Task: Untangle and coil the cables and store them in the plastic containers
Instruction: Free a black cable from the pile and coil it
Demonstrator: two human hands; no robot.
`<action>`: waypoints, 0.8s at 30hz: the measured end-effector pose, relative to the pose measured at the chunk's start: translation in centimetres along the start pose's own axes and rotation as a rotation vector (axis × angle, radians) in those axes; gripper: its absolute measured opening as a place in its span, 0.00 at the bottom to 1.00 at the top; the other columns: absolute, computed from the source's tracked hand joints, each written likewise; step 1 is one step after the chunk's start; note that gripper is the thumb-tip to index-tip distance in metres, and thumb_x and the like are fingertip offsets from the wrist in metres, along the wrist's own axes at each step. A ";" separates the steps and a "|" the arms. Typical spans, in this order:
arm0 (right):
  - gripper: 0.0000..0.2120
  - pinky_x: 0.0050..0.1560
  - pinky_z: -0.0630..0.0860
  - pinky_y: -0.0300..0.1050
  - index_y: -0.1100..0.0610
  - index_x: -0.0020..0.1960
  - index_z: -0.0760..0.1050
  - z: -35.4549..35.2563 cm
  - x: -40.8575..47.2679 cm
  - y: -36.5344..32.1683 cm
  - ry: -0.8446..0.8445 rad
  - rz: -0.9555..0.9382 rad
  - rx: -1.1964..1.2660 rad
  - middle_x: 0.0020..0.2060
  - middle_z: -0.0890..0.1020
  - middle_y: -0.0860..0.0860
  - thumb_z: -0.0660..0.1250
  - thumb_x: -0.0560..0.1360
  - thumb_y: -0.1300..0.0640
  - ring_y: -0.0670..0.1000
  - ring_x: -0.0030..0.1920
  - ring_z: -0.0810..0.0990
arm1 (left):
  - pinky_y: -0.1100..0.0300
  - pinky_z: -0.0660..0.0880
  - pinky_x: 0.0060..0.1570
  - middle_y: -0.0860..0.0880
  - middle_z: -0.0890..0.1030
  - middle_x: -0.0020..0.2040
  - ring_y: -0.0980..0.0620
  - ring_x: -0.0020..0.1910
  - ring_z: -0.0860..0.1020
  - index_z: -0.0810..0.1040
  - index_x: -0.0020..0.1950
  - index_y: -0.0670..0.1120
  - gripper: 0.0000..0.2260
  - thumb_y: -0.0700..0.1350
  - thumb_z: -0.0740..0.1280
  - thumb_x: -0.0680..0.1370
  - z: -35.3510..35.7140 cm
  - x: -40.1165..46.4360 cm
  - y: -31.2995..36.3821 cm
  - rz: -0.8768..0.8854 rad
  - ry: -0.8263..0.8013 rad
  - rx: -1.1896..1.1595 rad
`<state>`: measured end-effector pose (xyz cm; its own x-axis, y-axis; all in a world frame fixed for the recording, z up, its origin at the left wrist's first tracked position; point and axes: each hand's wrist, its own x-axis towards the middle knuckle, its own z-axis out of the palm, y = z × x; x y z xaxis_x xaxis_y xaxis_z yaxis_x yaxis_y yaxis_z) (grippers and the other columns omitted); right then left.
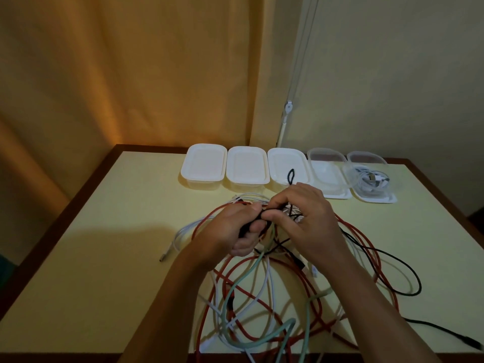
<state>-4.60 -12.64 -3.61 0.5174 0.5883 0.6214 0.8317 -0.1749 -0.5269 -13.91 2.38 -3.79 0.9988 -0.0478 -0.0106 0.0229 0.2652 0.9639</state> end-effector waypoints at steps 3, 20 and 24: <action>0.13 0.49 0.68 0.40 0.52 0.45 0.79 0.4 0.0 0.0 -0.054 0.042 0.057 0.37 0.77 0.39 0.62 0.80 0.47 0.41 0.43 0.75 | 0.66 0.57 0.18 0.53 0.63 0.20 0.58 0.17 0.58 0.69 0.31 0.48 0.20 0.50 0.53 0.82 -0.1 -0.2 0.1 0.015 -0.079 -0.246; 0.12 0.43 0.74 0.43 0.47 0.54 0.83 1.8 -0.9 -0.4 -0.461 0.374 0.040 0.39 0.82 0.44 0.60 0.83 0.50 0.41 0.41 0.79 | 0.62 0.77 0.41 0.50 0.83 0.40 0.52 0.42 0.81 0.71 0.51 0.44 0.12 0.41 0.49 0.85 -0.3 1.1 0.5 0.578 0.591 -0.523; 0.17 0.39 0.73 0.49 0.54 0.41 0.77 2.1 -0.9 -1.8 -0.542 0.262 0.025 0.31 0.78 0.50 0.60 0.83 0.47 0.47 0.34 0.75 | 0.59 0.77 0.51 0.48 0.85 0.49 0.48 0.52 0.83 0.70 0.54 0.45 0.11 0.39 0.49 0.86 -0.6 1.0 0.1 0.606 0.710 0.006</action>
<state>-6.97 -11.21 -4.49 0.5229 0.8478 0.0880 0.6817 -0.3540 -0.6403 -12.84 2.96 -3.90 0.6331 0.6972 0.3363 -0.5090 0.0477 0.8594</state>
